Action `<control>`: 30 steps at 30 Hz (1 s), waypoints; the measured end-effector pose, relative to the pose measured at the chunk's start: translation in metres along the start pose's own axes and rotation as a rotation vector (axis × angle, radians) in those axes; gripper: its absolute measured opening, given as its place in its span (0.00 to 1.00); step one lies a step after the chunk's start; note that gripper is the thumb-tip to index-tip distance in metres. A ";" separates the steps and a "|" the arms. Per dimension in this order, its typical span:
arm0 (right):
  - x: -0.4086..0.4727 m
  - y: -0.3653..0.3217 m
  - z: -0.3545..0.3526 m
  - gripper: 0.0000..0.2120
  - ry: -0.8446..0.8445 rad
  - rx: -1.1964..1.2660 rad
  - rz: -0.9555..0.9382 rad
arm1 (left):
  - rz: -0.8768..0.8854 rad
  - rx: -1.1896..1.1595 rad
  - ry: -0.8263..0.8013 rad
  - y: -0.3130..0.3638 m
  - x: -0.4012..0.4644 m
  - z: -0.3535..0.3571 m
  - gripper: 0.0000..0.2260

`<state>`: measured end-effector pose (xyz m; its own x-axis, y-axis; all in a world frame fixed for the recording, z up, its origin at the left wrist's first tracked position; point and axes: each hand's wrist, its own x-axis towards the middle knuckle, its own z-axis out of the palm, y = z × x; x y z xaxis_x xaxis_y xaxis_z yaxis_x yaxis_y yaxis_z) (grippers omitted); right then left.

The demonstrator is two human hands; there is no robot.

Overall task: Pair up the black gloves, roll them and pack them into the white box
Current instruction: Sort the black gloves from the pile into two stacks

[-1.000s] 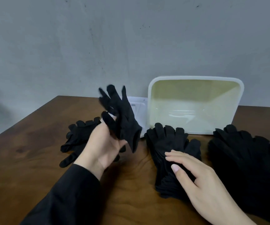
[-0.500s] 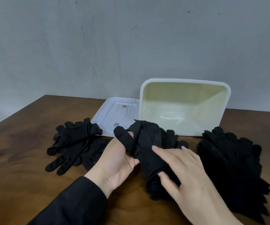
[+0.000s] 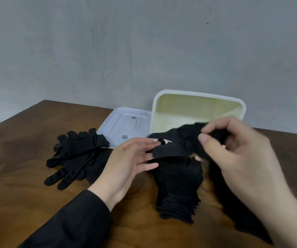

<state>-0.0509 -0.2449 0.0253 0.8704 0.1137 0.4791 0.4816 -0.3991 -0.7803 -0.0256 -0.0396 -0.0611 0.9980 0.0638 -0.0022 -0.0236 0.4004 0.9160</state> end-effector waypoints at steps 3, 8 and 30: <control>0.033 -0.008 -0.016 0.18 -0.171 -0.128 0.055 | 0.070 0.157 0.202 0.002 0.001 -0.004 0.10; 0.074 -0.016 -0.039 0.10 -0.261 -0.255 0.088 | 0.093 0.135 0.343 0.006 0.005 -0.010 0.10; -0.055 0.097 0.037 0.12 -0.236 -0.442 -0.231 | 0.311 1.103 -0.092 -0.023 0.004 -0.008 0.11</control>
<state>-0.0480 -0.2567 -0.0916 0.7708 0.4243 0.4751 0.6183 -0.6780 -0.3975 -0.0211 -0.0413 -0.0851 0.9597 -0.0654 0.2733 -0.2502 -0.6419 0.7248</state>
